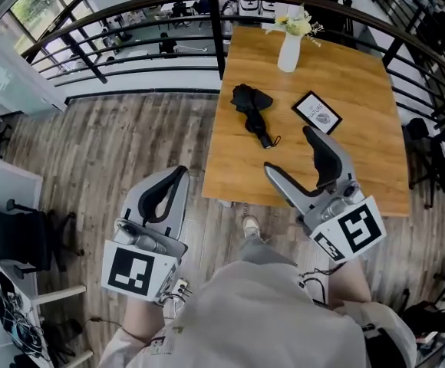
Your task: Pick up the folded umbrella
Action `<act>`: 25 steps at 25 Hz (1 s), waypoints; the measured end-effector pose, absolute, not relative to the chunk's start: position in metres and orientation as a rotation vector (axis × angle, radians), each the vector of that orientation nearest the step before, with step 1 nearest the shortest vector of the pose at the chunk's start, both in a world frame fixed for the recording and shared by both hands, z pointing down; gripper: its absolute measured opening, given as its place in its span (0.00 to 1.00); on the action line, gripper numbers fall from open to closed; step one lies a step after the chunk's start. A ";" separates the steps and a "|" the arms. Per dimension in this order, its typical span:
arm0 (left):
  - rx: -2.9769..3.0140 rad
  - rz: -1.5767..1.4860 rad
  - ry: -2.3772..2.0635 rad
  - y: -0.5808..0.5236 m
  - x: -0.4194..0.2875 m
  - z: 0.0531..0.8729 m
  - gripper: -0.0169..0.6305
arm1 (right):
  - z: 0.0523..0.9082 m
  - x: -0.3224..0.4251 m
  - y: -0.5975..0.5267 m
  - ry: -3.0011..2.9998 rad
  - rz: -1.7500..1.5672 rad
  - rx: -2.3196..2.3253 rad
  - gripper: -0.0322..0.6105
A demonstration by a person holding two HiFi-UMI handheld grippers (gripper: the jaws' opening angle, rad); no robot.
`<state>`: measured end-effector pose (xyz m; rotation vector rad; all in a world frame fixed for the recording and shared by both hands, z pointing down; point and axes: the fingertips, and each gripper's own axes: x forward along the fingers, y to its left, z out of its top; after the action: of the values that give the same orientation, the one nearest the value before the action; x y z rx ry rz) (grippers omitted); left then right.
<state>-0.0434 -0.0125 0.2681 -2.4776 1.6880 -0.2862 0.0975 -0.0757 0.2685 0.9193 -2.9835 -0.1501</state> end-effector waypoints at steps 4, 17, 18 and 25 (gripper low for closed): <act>-2.503 -0.339 1.709 -0.072 -0.038 0.273 0.05 | 0.279 0.101 -0.138 -2.987 -0.088 0.906 0.61; -2.580 -0.447 1.728 -0.190 -0.031 0.310 0.05 | 0.325 0.093 -0.275 -2.936 0.089 0.890 0.61; -2.579 -0.464 1.714 -0.195 -0.031 0.312 0.05 | 0.330 0.090 -0.280 -2.929 0.096 0.889 0.61; -2.648 -0.474 1.657 -0.231 -0.044 0.330 0.05 | 0.359 0.069 -0.312 -2.868 0.206 0.933 0.61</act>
<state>-0.0444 -0.2306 0.3301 -2.6478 1.6566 -0.4736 0.0689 -0.3117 0.3586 0.9331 -2.8682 0.2064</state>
